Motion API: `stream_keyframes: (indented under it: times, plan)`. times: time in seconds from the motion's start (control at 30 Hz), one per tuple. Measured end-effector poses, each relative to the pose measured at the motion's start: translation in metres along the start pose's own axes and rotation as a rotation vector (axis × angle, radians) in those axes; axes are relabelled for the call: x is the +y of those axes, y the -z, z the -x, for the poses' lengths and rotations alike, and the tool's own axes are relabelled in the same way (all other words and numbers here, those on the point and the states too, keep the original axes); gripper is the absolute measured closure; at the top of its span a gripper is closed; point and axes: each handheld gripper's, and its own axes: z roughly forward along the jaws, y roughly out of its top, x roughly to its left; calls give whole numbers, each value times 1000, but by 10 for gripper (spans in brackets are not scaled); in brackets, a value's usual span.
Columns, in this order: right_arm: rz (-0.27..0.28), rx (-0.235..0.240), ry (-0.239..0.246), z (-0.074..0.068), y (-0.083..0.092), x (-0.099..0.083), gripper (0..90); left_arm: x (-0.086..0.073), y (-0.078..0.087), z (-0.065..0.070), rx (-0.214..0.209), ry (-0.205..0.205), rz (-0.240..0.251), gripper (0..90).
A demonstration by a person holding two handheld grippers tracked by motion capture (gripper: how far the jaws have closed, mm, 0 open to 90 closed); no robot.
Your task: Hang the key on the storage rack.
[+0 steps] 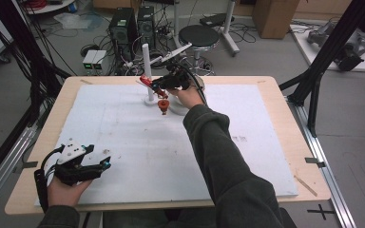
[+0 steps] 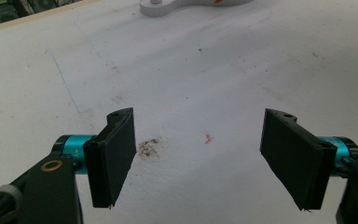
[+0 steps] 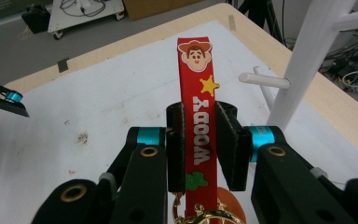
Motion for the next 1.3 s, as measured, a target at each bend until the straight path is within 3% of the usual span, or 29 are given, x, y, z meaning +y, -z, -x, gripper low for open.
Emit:
stream_keyframes:
  times: [0.07,0.53,0.9,1.3]
  plan:
    - [14,-6,15,-1,-2,3,752,0,0,0,1,1,0,270]
    - [-15,-25,-43,7,-15,-1,752,-1,1,-1,1,4,2,270]
    - [-12,-53,-103,14,-20,-5,752,-1,1,-1,0,9,5,271]
    - [-7,-73,-135,18,-23,-8,750,0,1,-1,2,3,3,272]
